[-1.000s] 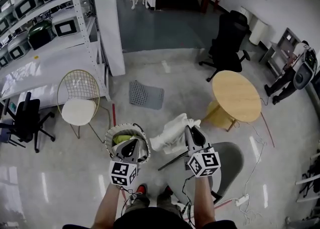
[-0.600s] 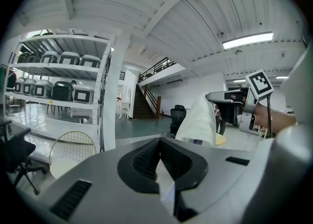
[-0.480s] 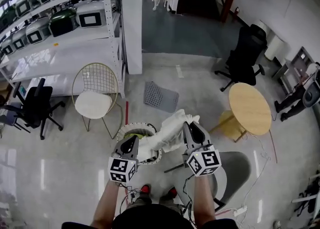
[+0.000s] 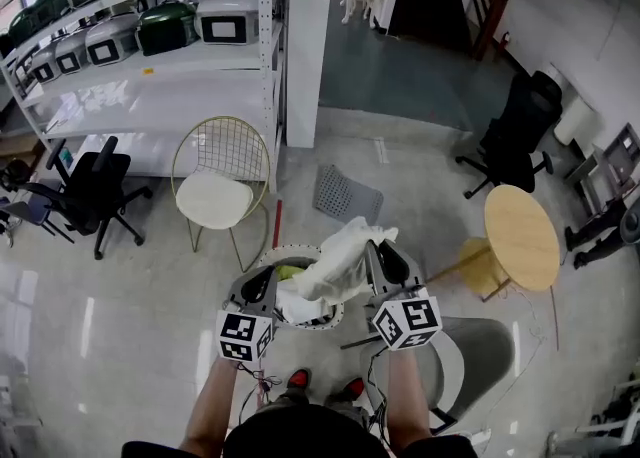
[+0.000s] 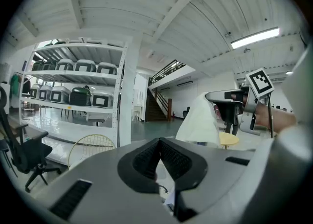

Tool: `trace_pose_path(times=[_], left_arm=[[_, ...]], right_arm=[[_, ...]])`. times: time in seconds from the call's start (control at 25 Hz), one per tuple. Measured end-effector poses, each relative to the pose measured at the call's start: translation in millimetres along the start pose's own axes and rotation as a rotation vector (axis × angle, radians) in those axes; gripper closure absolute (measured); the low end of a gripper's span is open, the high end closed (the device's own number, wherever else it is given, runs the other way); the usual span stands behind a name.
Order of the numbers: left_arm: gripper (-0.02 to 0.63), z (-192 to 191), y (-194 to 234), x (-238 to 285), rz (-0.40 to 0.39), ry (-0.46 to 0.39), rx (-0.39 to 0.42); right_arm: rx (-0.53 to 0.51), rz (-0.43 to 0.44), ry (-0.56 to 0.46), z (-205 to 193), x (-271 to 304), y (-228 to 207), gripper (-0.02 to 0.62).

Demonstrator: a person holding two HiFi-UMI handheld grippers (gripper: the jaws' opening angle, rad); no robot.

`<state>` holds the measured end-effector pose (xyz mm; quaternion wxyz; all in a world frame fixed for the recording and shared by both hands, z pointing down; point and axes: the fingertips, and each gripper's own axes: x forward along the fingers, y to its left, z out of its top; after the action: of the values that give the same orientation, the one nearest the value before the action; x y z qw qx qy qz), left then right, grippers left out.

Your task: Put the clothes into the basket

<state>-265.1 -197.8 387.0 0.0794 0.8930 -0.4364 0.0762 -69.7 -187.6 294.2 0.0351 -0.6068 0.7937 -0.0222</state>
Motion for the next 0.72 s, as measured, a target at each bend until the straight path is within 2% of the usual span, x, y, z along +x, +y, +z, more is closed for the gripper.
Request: trace_pose_path(times=[0.44, 0.72], left_arm=[[0.599, 3, 54, -9, 0.05, 0.002, 0.016], [0.598, -16, 64, 0, 0.052, 0.039, 0.007]], right_arm=[[0.004, 0.049, 0.074, -43, 48, 45, 0.517], [0.029, 0.063, 0.166, -95, 68, 53, 0.517]])
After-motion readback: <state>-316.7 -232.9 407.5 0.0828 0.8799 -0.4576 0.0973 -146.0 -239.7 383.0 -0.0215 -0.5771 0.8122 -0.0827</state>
